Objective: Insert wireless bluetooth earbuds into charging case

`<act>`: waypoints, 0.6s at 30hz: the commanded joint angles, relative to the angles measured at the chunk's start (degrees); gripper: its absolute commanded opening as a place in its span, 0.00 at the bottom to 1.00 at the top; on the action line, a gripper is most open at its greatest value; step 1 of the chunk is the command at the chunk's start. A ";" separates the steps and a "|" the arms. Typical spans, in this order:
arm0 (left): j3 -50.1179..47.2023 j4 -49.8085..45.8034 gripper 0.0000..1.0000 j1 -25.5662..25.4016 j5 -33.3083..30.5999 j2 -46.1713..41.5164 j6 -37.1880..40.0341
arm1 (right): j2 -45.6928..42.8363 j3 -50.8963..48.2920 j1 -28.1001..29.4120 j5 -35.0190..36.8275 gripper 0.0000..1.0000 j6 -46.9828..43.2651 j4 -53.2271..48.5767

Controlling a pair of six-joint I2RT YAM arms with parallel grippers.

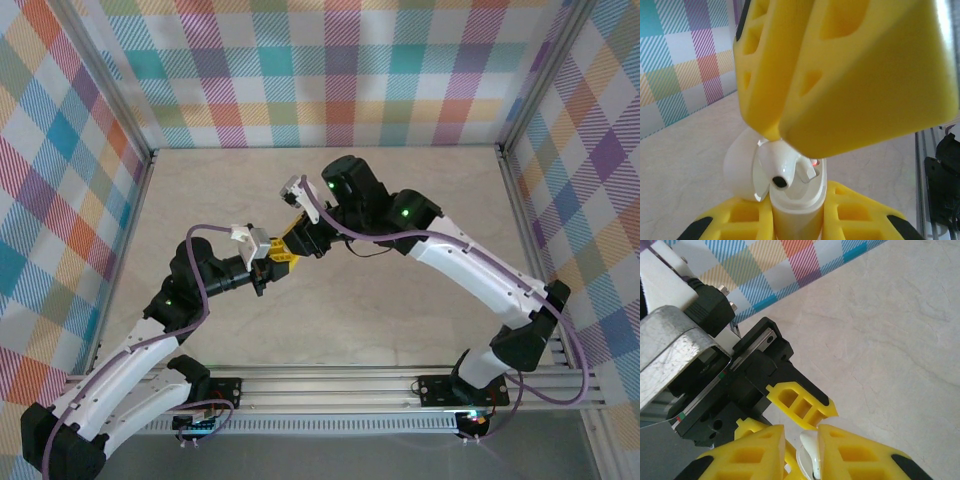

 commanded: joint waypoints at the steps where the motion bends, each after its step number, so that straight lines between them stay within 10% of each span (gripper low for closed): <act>1: 1.97 0.76 0.00 -0.46 1.30 0.23 1.17 | 0.93 1.94 -0.46 0.10 0.21 -1.43 -1.87; 18: 2.22 0.76 0.00 -0.50 1.11 0.71 1.88 | -0.53 -0.18 -0.46 3.95 0.13 -3.03 -4.04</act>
